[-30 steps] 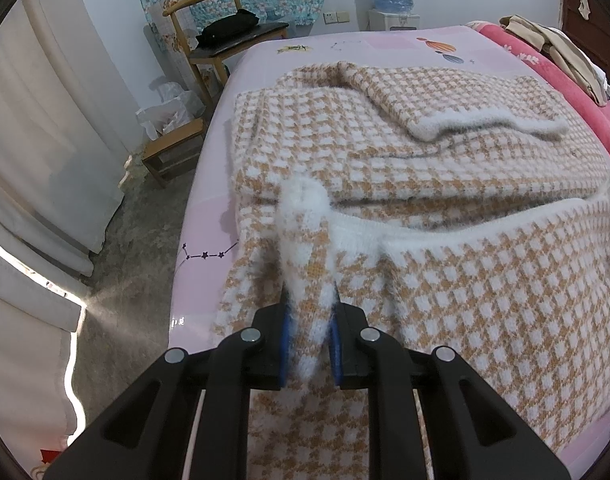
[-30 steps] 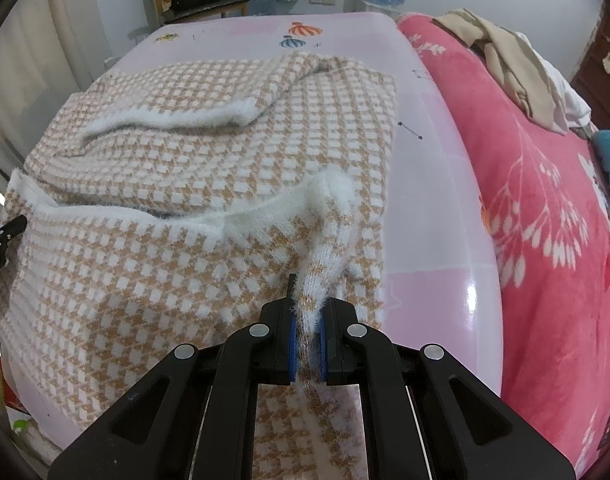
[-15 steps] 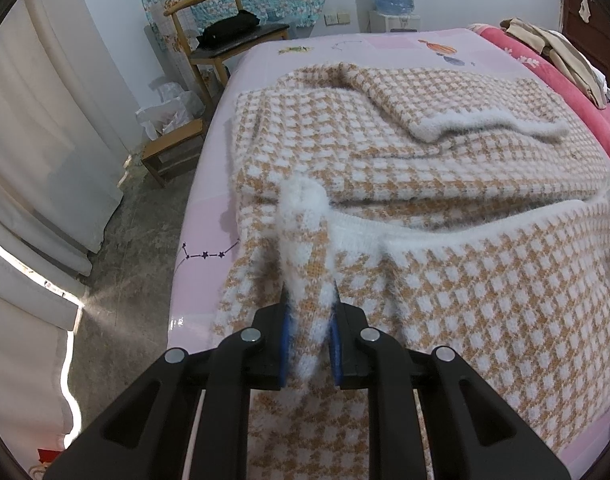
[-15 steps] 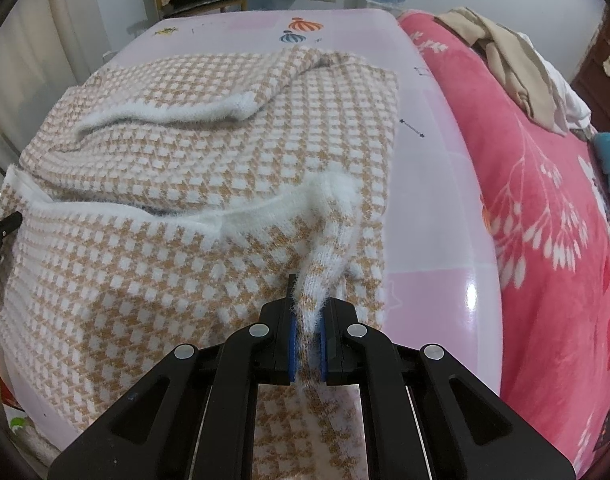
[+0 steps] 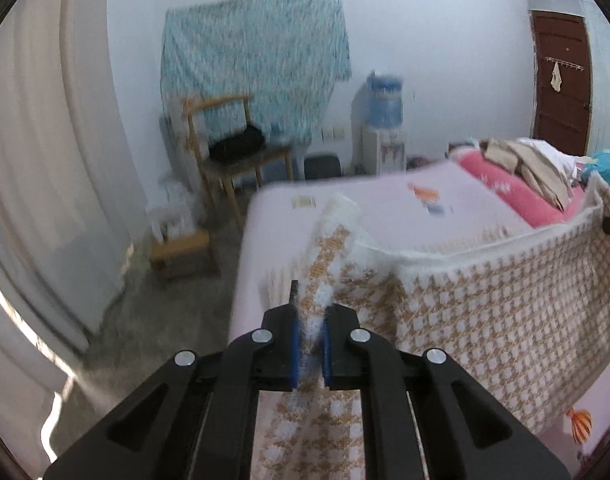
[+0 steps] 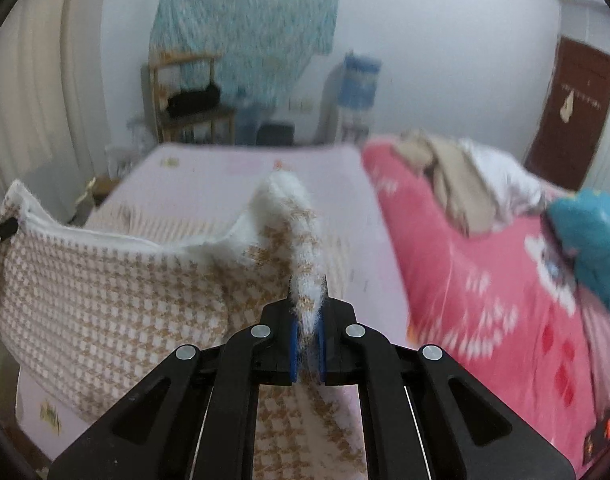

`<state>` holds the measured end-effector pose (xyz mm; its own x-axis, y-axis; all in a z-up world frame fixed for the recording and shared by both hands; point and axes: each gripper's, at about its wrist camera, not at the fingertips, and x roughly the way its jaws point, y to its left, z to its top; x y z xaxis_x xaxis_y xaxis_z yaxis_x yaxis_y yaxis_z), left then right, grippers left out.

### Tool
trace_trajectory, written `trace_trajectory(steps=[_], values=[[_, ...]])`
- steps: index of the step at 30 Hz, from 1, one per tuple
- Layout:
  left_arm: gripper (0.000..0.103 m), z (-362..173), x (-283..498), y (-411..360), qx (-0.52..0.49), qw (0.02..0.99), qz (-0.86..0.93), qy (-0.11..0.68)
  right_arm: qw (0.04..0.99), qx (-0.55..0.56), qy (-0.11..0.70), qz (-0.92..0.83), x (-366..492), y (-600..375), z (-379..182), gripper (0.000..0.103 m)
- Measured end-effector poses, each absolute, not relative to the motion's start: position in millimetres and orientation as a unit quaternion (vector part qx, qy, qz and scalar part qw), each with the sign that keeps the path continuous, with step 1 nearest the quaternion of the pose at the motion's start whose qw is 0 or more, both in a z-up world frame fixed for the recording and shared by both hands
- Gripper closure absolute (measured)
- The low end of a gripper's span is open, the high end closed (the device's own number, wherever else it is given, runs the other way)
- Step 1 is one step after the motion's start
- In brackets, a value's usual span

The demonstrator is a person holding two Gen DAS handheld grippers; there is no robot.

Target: Fold large clothes

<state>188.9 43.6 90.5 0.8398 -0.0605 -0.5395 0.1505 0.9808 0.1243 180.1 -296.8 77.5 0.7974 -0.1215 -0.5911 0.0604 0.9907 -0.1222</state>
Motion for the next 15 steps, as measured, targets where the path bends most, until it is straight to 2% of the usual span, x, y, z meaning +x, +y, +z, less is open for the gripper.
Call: trace_trajectory(steps=[3, 7, 15], values=[[0.095, 104, 223, 38, 0.091, 0.961, -0.055, 0.257, 0.954, -0.05, 0.294, -0.041, 216, -307, 89, 0.098], [0.095, 103, 288, 25, 0.103, 0.955, -0.06, 0.27, 0.951, -0.035, 0.306, -0.031, 285, -326, 81, 0.098], [0.092, 21, 400, 16, 0.095, 0.907, -0.069, 0.403, 0.907, 0.019, 0.42, -0.005, 380, -351, -7, 0.095]])
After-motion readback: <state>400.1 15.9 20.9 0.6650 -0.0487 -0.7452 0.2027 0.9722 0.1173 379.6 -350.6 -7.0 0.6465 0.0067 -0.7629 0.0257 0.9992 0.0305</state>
